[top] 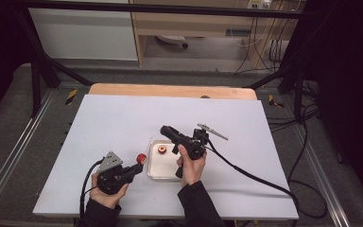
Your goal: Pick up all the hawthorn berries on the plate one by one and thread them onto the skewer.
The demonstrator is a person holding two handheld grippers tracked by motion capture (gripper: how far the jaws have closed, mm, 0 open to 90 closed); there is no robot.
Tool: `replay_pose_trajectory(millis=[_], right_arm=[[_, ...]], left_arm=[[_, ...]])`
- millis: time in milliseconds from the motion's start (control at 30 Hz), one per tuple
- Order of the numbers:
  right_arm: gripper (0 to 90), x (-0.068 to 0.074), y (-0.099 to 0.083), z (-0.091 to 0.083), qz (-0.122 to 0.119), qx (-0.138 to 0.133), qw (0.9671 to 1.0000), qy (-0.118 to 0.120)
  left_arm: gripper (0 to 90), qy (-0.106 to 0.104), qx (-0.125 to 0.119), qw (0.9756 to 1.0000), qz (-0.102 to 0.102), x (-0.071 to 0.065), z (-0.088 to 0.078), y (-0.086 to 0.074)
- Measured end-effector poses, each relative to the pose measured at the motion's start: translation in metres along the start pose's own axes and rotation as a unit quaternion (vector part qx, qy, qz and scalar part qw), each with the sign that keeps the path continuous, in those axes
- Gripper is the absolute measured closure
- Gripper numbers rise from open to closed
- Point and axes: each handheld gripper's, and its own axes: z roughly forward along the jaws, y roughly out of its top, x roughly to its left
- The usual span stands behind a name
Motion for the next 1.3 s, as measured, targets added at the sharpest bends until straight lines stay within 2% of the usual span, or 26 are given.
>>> replay_pose_trajectory(millis=[100,400,867,1200,1300], right_arm=[[60.3,0.001,-0.003,0.000,0.003,-0.016,0.9998,0.015],[60.3,0.000,-0.007,0.000,-0.006,-0.025,0.9989,0.040],[60.3,-0.002,-0.014,0.002,-0.002,-0.019,0.9986,0.049],[60.3,-0.003,-0.019,0.003,-0.005,-0.013,0.9985,0.053],[60.4,-0.003,-0.024,0.004,-0.003,-0.013,0.9985,0.054]], left_arm=[[88.0,-0.011,0.000,0.9999,-0.003,-0.004,0.001,0.000],[88.0,-0.020,0.007,0.9998,0.000,-0.009,0.003,0.001],[88.1,-0.023,0.010,0.9997,-0.001,-0.010,0.005,0.001],[88.0,-0.024,0.001,0.9996,-0.017,-0.010,0.005,0.001],[88.1,-0.017,-0.002,0.9996,-0.023,-0.012,0.005,0.001]])
